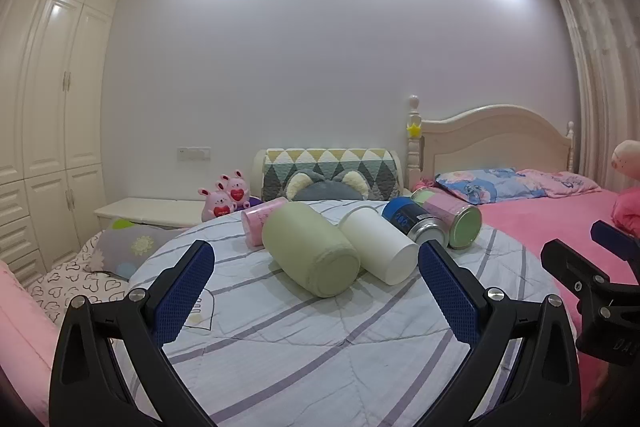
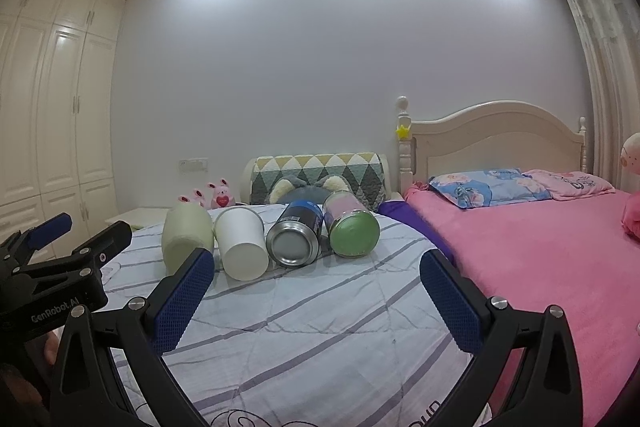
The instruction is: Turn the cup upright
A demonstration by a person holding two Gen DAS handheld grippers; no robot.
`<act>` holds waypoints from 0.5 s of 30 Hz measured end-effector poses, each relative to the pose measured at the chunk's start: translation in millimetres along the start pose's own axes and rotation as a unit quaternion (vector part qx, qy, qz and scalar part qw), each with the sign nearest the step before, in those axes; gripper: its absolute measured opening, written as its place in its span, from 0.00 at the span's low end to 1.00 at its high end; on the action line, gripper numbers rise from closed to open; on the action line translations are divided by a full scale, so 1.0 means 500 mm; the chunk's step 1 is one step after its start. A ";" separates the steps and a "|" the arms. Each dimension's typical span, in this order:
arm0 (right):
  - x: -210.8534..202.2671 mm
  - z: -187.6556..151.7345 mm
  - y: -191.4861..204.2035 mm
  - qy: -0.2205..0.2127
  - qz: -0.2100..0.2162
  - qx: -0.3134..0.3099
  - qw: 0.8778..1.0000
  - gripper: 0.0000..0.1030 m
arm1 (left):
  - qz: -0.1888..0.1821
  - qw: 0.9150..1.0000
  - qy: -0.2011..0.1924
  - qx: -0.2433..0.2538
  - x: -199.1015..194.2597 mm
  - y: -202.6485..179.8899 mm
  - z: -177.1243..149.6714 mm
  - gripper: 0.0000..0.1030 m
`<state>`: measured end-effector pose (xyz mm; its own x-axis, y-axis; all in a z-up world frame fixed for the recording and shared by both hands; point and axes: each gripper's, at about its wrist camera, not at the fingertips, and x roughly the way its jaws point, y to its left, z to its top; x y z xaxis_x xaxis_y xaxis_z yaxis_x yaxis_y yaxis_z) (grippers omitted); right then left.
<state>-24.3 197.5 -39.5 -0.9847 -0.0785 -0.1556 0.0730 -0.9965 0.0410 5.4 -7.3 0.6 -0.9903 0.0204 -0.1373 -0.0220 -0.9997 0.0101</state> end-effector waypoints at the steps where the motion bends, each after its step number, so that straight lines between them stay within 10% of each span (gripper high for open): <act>1: -0.001 0.000 0.000 0.000 -0.001 0.000 1.000 1.00 | 0.001 1.000 0.000 0.001 0.000 0.000 0.000 1.00; 15: 0.001 -0.001 -0.010 0.008 -0.006 0.004 1.000 1.00 | 0.001 1.000 0.000 0.007 0.007 -0.006 0.000 1.00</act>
<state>-25.1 202.3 -40.3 -0.9826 -0.0675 -0.1729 0.0602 -0.9971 0.0475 2.2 -4.3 0.1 -0.9905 0.0187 -0.1365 -0.0222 -0.9995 0.0240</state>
